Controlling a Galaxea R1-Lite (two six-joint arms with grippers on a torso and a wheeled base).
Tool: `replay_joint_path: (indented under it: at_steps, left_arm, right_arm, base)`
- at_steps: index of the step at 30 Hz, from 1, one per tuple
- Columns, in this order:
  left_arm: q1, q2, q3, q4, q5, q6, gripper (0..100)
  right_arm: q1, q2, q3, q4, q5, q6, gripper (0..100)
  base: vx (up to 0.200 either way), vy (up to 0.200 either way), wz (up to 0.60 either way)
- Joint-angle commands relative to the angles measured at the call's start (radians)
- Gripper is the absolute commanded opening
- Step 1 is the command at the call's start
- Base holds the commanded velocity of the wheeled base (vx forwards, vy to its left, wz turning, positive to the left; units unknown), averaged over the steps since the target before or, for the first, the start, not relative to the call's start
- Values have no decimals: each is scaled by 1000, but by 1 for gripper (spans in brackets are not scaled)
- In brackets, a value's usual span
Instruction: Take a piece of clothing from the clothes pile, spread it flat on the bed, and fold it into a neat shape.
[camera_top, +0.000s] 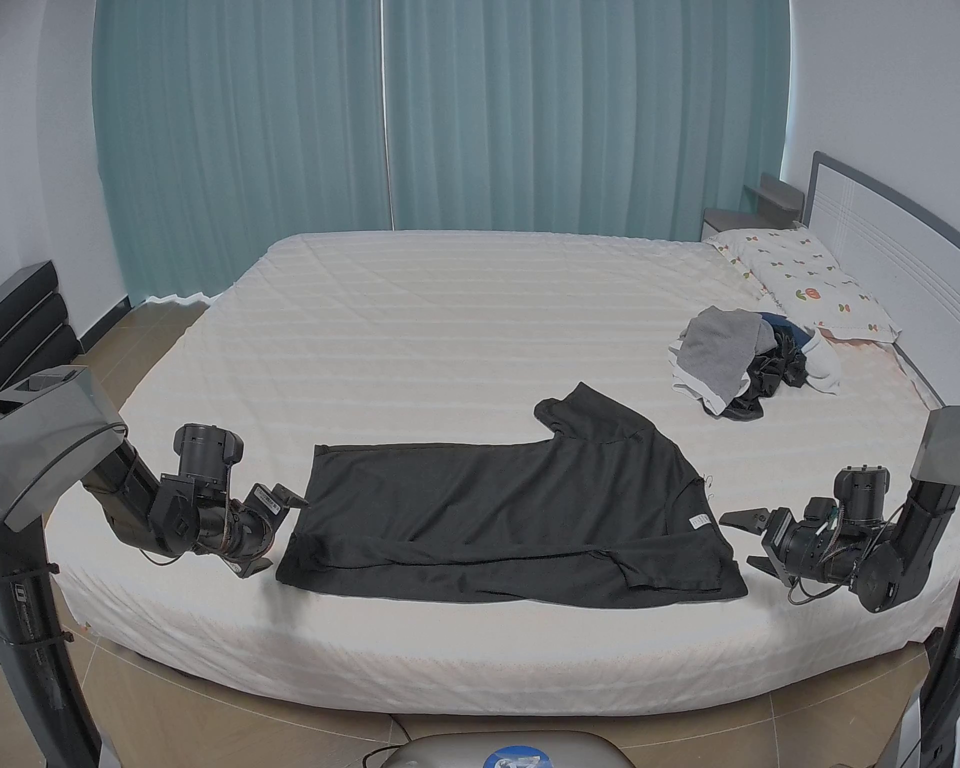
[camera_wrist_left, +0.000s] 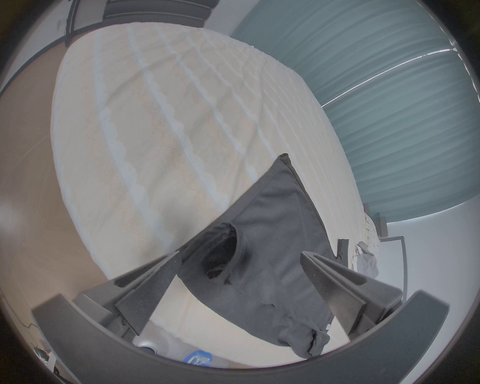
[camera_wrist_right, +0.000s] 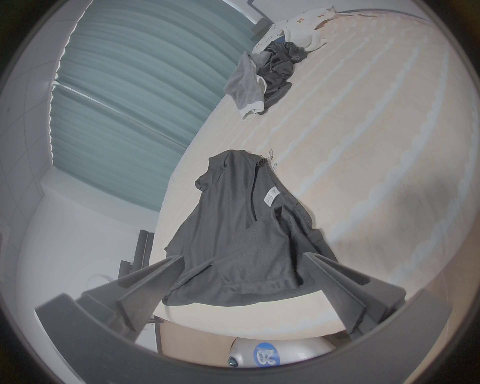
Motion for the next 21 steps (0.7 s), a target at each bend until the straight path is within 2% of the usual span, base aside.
replay_joint_path:
  at_steps: [1, 10, 14, 18, 21]
  left_arm:
    - [10, -46, 32, -3, -30, -2, 100]
    - [-16, -54, 66, 15, -53, 4, 100]
    - [-45, -101, 133, 20, -54, 41, 100]
    - [-74, -144, 219, 18, -53, 182, 100]
    - [-101, -135, 231, 18, -33, 203, 100]
  right_arm:
    - [8, -50, 21, -2, -2, 14, 100]
    - [5, -7, 10, -2, -2, 9, 100]
    - [5, -4, 13, -8, -2, 9, 100]
    - [6, -5, 18, -13, -2, 9, 100]
    - [6, -7, 19, -14, -2, 9, 100]
  base:
    - [200, 0, 0]
    - [200, 0, 0]
    - [0, 0, 0]
    - [0, 0, 0]
    - [0, 0, 0]
